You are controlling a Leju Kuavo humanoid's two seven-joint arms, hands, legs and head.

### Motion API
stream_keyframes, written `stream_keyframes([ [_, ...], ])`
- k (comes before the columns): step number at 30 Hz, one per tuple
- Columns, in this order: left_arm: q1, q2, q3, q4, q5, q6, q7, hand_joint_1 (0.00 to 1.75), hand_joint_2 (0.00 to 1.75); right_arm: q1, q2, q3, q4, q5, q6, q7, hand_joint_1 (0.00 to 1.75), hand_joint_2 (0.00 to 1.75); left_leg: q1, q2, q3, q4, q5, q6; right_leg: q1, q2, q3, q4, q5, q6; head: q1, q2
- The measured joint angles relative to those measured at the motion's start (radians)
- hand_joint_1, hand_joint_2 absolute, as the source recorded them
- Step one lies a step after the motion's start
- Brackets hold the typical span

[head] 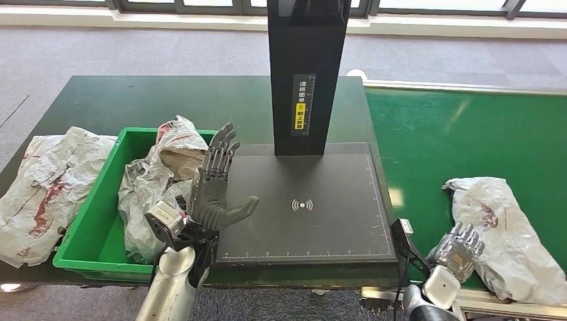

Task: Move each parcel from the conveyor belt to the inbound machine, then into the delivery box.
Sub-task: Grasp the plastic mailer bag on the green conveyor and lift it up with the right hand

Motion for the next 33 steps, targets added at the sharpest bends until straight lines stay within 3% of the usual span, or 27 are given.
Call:
stream_keyframes([
  [13,0.001,0.000,0.000,-0.002,-0.002,0.014,0.015,0.00,1.75,-0.009,-0.016,0.018,0.031,0.000,0.011,0.135,0.00,1.75,0.000,0.000,0.000,0.000,0.000,0.000,0.000,0.000,0.000,0.000,0.000,0.000,0.000,0.000],
  [24,0.005,0.000,0.000,-0.036,-0.004,0.028,0.033,0.00,1.75,-0.013,-0.018,0.019,0.036,0.000,-0.003,0.127,0.00,1.75,0.000,0.000,0.000,0.000,0.000,0.000,0.000,0.000,0.001,0.000,0.000,0.000,0.000,0.000],
  [30,0.006,0.000,-0.001,-0.039,-0.012,0.032,0.034,0.00,1.75,-0.018,-0.012,0.018,0.025,0.000,-0.065,0.004,0.00,1.75,0.000,-0.001,0.000,0.000,0.000,0.000,0.000,-0.001,0.001,0.000,0.000,0.000,0.000,0.000],
  [33,0.006,0.000,0.000,-0.040,-0.014,0.032,0.034,0.00,1.75,-0.019,-0.006,0.019,0.007,0.000,-0.074,0.001,0.00,1.75,0.000,-0.002,0.000,0.000,0.000,0.000,0.000,-0.002,0.001,0.000,0.000,0.000,0.000,0.000],
])
